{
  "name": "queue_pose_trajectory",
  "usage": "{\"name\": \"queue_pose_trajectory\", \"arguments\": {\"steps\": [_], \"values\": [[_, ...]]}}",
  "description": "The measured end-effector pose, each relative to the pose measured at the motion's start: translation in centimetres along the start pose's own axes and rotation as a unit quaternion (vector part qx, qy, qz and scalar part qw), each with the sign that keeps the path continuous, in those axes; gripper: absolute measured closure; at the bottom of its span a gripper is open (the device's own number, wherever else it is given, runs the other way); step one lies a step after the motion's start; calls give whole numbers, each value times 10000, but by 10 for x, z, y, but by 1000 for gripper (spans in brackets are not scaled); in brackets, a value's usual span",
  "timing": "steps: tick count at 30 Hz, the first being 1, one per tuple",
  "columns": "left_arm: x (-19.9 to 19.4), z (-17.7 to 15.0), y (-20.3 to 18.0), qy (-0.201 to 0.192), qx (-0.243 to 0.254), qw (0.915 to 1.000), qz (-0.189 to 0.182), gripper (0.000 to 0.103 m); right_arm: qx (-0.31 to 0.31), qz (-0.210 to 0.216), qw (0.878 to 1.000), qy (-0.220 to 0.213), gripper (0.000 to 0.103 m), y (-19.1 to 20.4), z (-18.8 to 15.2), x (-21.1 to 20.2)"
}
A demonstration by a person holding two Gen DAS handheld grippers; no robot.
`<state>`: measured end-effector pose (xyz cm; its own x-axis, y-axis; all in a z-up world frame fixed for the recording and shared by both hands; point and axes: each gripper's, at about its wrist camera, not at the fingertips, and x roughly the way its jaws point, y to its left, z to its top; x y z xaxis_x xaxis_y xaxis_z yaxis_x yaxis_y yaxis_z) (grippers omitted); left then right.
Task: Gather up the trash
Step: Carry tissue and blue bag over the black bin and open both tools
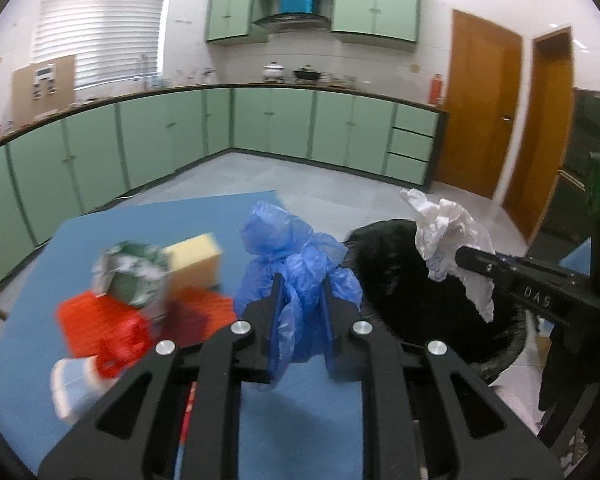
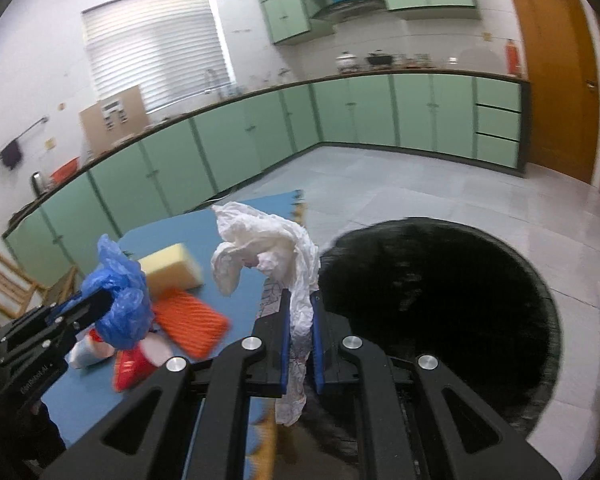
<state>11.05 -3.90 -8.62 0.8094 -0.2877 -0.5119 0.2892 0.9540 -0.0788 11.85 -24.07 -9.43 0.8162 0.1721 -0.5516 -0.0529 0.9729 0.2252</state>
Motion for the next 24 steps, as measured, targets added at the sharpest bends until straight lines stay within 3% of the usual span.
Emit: {"name": "queue_pose_trajectory", "arguments": {"steps": [9,20,22,24], "values": [[60,8,-61,121,227,9977,-630,88,456,-748,9961,84,94,-75,-6,1],[130,7,-121,506,354,9921,-1092,87,649,-1279,9888,422,88,-116,-26,16],[135,6,-123,575,361,9912,-1141,82,695,-1337,9875,464,83,-124,-28,18],[141,6,-123,636,337,9909,-1138,68,738,-1425,9859,471,66,-127,-29,19]]}}
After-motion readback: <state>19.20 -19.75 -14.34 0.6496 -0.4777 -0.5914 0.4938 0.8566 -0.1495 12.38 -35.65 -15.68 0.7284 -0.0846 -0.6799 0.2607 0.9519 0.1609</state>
